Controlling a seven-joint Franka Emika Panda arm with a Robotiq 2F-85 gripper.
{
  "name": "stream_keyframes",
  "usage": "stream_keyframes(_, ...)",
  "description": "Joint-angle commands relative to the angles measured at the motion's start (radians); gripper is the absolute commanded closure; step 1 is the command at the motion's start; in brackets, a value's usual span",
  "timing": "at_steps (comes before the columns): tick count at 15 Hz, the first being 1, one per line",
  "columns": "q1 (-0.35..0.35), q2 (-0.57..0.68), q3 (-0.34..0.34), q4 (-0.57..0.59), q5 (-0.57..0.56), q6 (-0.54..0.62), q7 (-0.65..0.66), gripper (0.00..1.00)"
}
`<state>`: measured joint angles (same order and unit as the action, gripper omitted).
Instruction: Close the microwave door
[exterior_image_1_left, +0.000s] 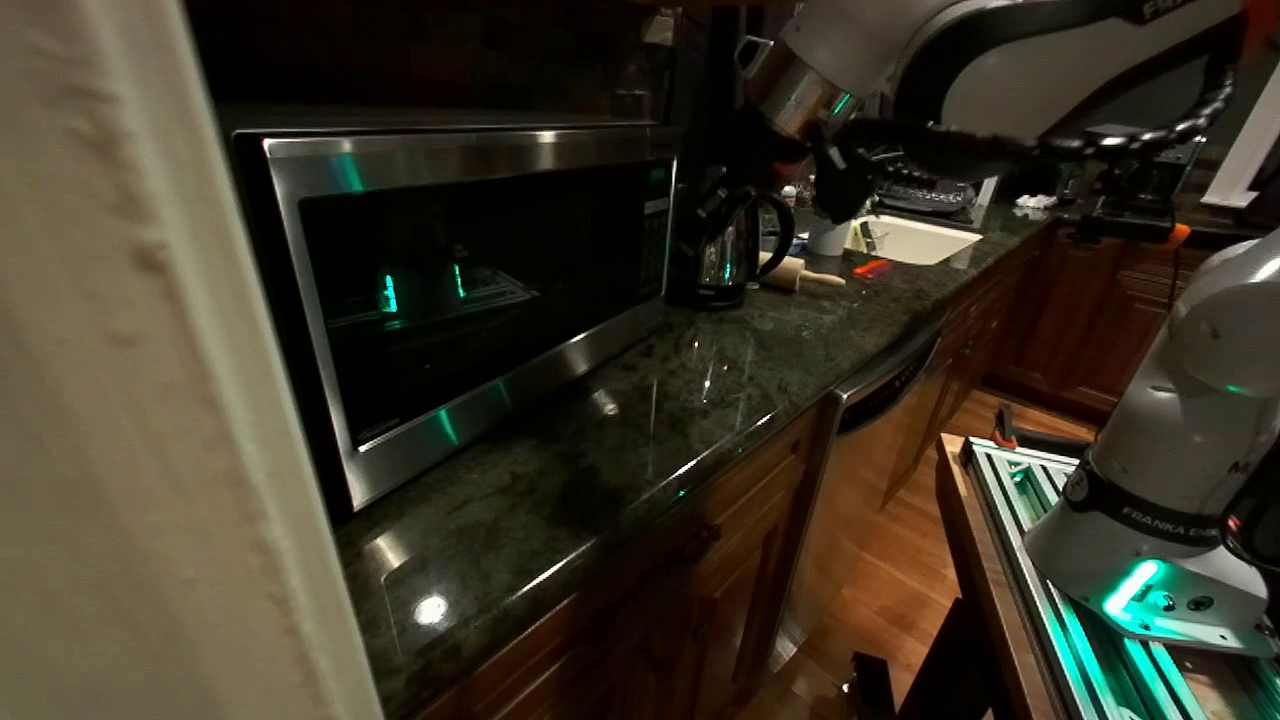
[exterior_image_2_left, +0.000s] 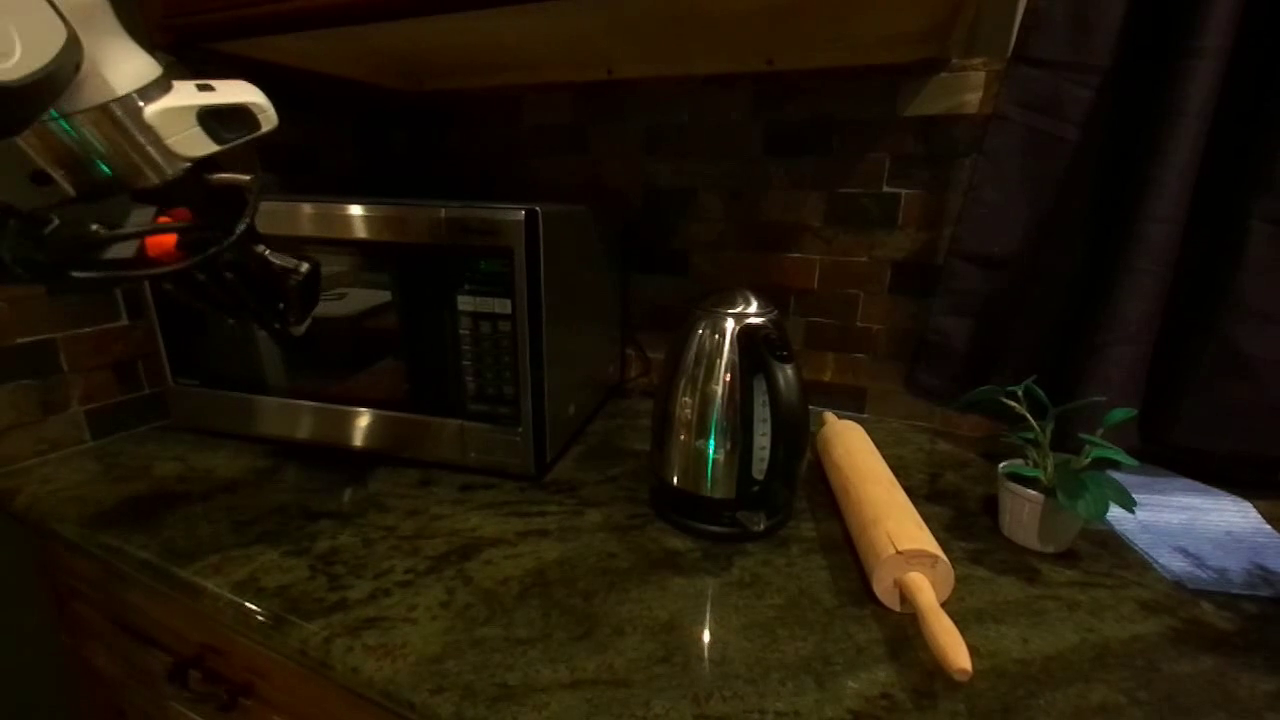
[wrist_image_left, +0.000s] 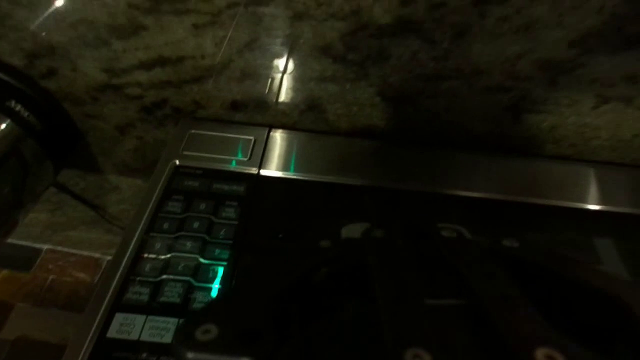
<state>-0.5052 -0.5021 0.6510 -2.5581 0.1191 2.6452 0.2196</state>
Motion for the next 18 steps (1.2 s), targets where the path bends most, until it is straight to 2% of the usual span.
stream_keyframes(1, 0.264, -0.002, -0.263, 0.025, -0.008, -0.171, 0.005, 0.53)
stream_keyframes(4, 0.399, -0.050, -0.408, 0.026, 0.005, -0.277, -0.003, 0.31)
stream_keyframes(8, 0.489, -0.107, -0.499, 0.028, 0.017, -0.379, -0.002, 0.02)
stream_keyframes(9, 0.506, -0.120, -0.513, 0.036, 0.021, -0.422, -0.009, 0.00)
stream_keyframes(12, 0.506, -0.148, -0.502, 0.047, -0.013, -0.489, 0.029, 0.00)
stream_keyframes(13, 0.506, -0.122, -0.506, 0.046, -0.012, -0.439, 0.015, 0.00)
stream_keyframes(18, 0.509, -0.138, -0.505, 0.047, -0.011, -0.458, 0.018, 0.00)
